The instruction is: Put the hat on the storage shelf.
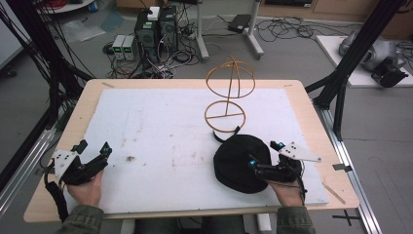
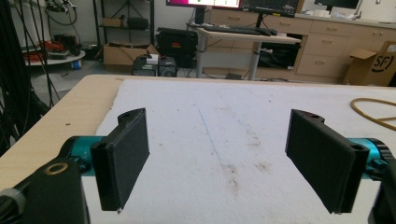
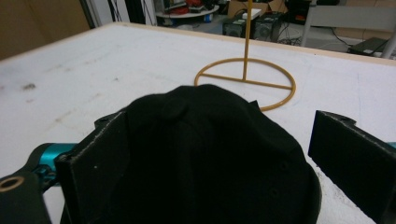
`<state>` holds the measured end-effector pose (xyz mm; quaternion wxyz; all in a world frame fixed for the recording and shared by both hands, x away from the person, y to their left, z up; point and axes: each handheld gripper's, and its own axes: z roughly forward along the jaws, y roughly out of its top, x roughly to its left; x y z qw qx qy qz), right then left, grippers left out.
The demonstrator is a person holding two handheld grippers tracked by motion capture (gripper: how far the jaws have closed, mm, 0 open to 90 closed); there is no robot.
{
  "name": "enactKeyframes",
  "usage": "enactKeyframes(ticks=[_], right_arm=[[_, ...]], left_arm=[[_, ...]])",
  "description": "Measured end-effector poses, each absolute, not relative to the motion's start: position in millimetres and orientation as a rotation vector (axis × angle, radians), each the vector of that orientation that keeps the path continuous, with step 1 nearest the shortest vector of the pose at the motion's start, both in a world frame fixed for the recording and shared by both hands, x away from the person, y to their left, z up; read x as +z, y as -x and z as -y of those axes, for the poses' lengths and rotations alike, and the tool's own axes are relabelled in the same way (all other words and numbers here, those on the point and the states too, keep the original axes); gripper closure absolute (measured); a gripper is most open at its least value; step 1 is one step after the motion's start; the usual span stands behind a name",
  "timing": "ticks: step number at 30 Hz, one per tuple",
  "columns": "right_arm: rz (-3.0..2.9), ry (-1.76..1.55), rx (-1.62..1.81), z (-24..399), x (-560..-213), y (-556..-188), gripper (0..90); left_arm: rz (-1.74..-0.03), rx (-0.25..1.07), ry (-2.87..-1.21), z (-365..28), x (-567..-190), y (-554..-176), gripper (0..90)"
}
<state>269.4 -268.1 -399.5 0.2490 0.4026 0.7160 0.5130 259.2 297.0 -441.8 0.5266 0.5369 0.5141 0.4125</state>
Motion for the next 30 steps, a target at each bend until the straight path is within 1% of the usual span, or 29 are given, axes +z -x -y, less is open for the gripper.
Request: enactKeyframes(ticks=[8,15,17,20,21,22,25,30], right_arm=[[-2.033,-1.078,1.297,257.3,-405.2,-266.0,5.1],[-2.052,-1.104,1.278,254.3,-410.6,-267.4,5.3],[-2.057,-1.104,1.269,254.2,-411.7,-267.5,7.4],[-2.068,-1.106,1.255,253.7,-414.3,-267.9,7.5],[-2.072,-1.114,1.257,253.4,-414.8,-267.8,9.2],[-2.077,-1.112,1.259,253.5,-415.0,-267.8,14.3],[-2.092,-1.117,1.268,253.0,-414.9,-267.6,16.7],[-2.125,-1.152,1.244,253.1,-415.7,-268.4,25.5]], left_arm=[[-1.223,0.976,-1.294,-295.8,-442.1,-260.8,21.8],[-1.219,0.967,-1.299,-294.7,-442.3,-261.3,21.9],[-1.22,0.967,-1.295,-294.6,-442.3,-261.4,21.9],[-1.218,0.948,-1.296,-295.7,-442.6,-261.9,21.8],[-1.219,0.947,-1.295,-295.7,-442.8,-262.0,21.8],[-1.218,0.945,-1.295,-295.7,-442.8,-262.2,21.9],[-1.217,0.946,-1.295,-295.7,-442.8,-262.2,21.9],[-1.219,0.955,-1.297,-295.3,-442.5,-262.1,21.8]])
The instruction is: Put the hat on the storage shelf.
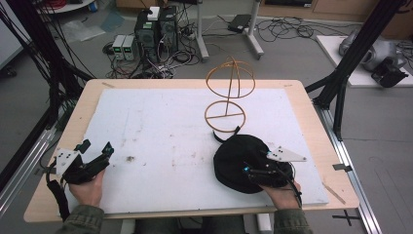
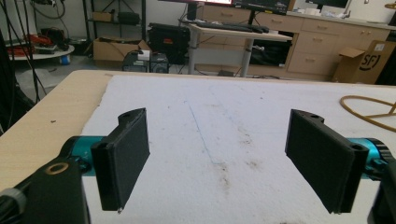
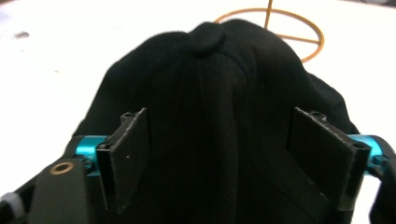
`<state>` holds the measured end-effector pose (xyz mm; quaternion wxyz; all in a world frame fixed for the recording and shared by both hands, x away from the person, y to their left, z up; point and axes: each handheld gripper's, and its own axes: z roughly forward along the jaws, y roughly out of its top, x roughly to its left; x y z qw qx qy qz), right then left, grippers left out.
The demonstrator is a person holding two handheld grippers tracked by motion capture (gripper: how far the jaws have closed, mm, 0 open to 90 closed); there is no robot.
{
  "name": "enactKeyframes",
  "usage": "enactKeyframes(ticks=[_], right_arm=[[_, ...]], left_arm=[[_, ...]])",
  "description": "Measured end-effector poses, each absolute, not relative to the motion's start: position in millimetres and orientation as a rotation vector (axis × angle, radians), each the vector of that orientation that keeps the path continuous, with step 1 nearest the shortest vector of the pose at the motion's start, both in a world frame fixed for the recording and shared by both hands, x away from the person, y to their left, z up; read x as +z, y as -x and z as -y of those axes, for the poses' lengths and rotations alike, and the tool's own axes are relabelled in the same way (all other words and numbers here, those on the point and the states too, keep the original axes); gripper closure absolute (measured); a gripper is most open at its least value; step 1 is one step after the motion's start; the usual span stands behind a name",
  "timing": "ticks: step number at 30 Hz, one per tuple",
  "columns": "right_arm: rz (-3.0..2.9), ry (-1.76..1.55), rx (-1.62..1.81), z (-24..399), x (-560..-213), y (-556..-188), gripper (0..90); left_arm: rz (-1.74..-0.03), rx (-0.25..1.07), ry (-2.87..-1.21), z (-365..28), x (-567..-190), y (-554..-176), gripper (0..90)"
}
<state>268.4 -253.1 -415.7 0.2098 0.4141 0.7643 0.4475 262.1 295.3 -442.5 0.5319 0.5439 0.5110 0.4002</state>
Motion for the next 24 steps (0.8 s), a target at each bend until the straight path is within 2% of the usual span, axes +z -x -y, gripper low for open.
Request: enactKeyframes(ticks=[3,6,11,13,24], right_arm=[[-2.152,-1.154,1.231,253.5,-416.4,-268.8,34.3],[-2.161,-1.144,1.241,254.7,-415.5,-268.2,48.3],[-2.148,-1.124,1.263,258.7,-412.8,-265.9,78.4],[-2.143,-1.12,1.261,260.5,-411.8,-264.7,86.0],[-2.154,-1.122,1.266,261.8,-411.3,-265.1,87.5]], left_arm=[[-1.211,0.969,-1.304,-294.3,-441.9,-261.7,21.8],[-1.21,0.966,-1.306,-293.9,-442.1,-261.8,21.9],[-1.209,0.963,-1.304,-293.8,-442.2,-262.0,21.8],[-1.208,0.964,-1.306,-293.6,-442.3,-262.1,21.8],[-1.202,0.953,-1.316,-292.0,-442.8,-262.2,21.8]])
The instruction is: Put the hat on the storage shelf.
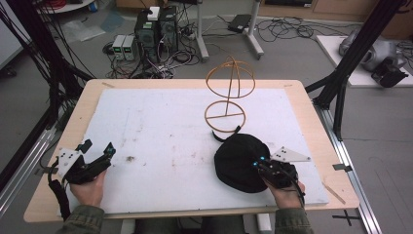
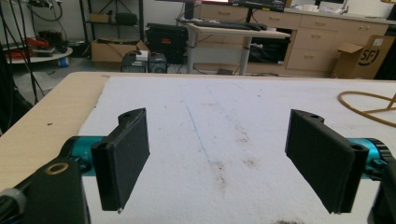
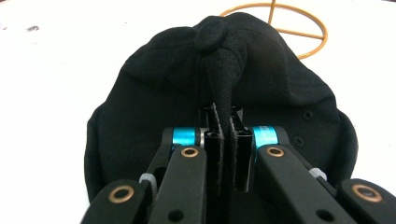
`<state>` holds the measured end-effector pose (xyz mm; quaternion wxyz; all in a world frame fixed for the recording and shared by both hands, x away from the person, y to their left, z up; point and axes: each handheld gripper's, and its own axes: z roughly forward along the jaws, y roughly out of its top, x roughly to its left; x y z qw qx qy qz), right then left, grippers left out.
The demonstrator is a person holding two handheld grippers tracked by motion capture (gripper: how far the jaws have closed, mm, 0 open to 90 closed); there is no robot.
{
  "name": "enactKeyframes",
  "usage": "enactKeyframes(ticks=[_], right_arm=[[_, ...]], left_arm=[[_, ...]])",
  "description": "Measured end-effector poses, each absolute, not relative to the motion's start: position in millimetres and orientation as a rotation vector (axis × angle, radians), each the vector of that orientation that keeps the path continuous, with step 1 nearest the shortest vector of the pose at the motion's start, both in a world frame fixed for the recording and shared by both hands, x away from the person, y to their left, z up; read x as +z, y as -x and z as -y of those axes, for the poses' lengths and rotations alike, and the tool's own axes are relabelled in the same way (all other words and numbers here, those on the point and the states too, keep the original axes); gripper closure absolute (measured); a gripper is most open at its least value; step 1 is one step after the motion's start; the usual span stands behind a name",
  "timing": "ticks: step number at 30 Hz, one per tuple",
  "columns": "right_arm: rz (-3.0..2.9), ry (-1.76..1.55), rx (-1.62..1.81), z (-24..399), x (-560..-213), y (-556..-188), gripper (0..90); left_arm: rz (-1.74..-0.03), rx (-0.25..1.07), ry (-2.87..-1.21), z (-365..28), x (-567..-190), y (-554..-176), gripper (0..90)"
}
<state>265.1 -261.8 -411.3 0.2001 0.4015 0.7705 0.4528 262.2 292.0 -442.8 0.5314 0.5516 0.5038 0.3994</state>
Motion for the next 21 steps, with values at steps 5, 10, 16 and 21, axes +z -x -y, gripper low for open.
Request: enactKeyframes(ticks=[5,10,16,21], right_arm=[[-2.153,-1.112,1.272,261.9,-410.9,-264.5,87.6],[-2.107,-1.068,1.293,261.0,-406.8,-260.9,87.5],[-2.006,-1.012,1.367,260.6,-395.4,-253.3,87.5],[-1.958,-0.926,1.455,259.2,-389.1,-248.1,87.5]], left_arm=[[-1.202,0.947,-1.311,-292.4,-442.8,-262.1,21.8],[-1.203,0.946,-1.31,-292.9,-442.7,-262.0,21.8],[-1.197,0.94,-1.314,-292.4,-442.8,-262.3,21.9],[-1.195,0.937,-1.315,-291.3,-443.1,-262.5,21.8]])
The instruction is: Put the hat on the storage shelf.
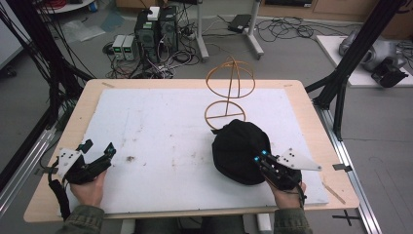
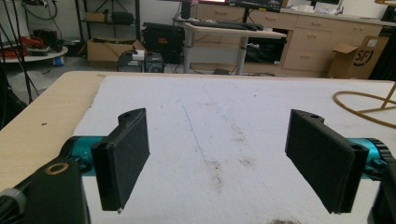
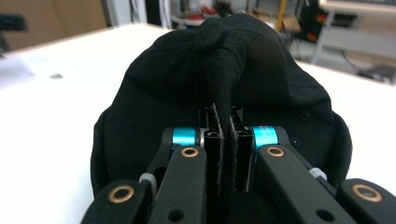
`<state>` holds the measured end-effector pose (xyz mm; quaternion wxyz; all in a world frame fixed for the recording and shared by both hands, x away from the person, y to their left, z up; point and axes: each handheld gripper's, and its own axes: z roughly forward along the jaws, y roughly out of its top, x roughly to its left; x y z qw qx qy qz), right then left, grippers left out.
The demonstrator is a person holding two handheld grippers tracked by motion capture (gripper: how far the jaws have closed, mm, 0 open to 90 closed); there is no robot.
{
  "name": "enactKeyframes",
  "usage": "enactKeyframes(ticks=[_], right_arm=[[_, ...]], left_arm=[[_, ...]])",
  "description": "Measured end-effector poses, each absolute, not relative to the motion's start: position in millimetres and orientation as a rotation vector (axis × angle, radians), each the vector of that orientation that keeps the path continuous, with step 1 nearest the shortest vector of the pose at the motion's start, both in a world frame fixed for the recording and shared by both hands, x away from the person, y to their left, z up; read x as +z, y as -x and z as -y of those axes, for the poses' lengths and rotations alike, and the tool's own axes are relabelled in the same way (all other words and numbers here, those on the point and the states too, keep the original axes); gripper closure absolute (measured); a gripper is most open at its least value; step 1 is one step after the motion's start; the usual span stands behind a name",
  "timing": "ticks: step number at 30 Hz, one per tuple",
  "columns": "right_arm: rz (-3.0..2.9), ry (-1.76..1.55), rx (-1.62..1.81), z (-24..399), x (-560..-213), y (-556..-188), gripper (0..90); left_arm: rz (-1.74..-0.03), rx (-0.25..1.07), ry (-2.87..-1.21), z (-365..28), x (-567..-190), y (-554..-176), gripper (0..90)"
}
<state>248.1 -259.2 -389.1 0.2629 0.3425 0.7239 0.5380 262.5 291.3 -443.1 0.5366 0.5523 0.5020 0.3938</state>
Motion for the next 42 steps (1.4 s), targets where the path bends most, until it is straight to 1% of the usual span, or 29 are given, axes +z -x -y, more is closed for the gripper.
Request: enactKeyframes(ticks=[12,21,29,30,31,34,42], right_arm=[[-1.798,-0.77,1.547,249.9,-368.9,-236.5,87.5],[-1.641,-0.719,1.589,241.7,-343.8,-244.8,87.4],[-1.523,-0.673,1.586,235.6,-308.3,-267.5,87.4],[-1.523,-0.673,1.586,235.6,-308.3,-267.5,87.4],[-1.484,-0.678,1.586,235.7,-300.1,-273.7,87.4],[-1.439,-0.689,1.589,235.9,-291.3,-284.6,87.4],[-1.429,-0.73,1.567,229.2,-268.1,-331.3,87.4]], left_arm=[[-1.201,0.928,-1.309,-291.8,-443.6,-262.1,21.8],[-1.211,0.919,-1.303,-292.7,-443.9,-260.9,21.8],[-1.216,0.91,-1.298,-293.9,-444.8,-261.5,21.9],[-1.216,0.91,-1.298,-293.9,-444.8,-261.5,21.9],[-1.219,0.908,-1.289,-294.5,-445.0,-261.8,21.9],[-1.22,0.908,-1.285,-295.6,-444.6,-261.0,21.9],[-1.21,0.891,-1.287,-294.8,-443.9,-260.2,22.1]])
